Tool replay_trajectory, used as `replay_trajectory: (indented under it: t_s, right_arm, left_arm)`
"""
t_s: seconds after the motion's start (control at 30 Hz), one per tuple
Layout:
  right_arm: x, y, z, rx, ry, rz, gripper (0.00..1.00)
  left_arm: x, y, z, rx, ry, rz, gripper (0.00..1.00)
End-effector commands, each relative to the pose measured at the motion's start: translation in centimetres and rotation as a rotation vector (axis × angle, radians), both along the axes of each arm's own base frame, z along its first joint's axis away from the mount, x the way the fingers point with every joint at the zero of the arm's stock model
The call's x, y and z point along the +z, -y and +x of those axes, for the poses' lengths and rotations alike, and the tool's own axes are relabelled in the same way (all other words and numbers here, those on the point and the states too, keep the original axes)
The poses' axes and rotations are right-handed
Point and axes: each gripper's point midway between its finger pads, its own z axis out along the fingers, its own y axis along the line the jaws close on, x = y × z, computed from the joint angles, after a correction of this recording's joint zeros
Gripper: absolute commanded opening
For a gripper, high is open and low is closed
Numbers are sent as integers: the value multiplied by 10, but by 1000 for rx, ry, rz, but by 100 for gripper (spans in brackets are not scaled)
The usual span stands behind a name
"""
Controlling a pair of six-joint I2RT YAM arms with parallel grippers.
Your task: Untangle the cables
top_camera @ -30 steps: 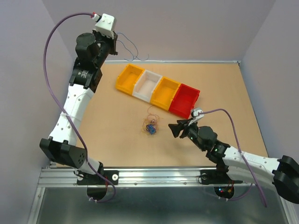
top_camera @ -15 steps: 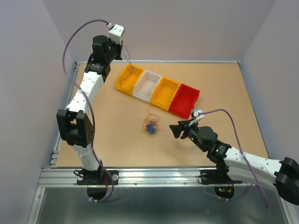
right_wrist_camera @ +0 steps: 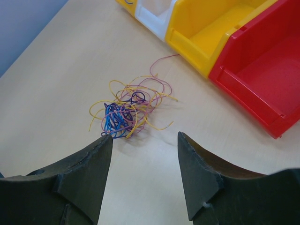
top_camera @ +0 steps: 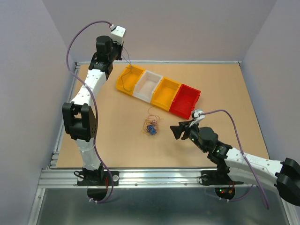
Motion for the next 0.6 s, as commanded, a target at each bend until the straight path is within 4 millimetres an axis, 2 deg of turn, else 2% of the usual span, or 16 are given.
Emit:
replay_trajectory:
  t_s: [0.0,0.07,0.13,0.23,0.27,0.3,0.43,0.57]
  right_arm:
    - [11,-3,2,0,15,23,63]
    - [9,-3,2,-2,13,22,63]
    - [9,-3,3,-3,11,20,63]
    - [8,-4,3,-2,9,18,63]
    - [7,-4,3,0,7,15,63]
    - [6,-4,3,-2,4,12,63]
    - [4,-5,3,1,-1,8,63]
    - [2,-5,3,-1,-6,6,63]
  left_arm:
    - [33,-6,6,15,108,46,0]
    - [7,0,4,7,63,90,0]
    - [-19,-3,4,26,17,140,0]
    - [-48,-10,7,59,-30,181,0]
    - [-65,-11,7,54,-61,196,0]
    - [-74,-17,8,83,-75,219,0]
    - [-117,-18,0,28,-142,320,0]
    - [-152,-19,-1,26,-198,377,0]
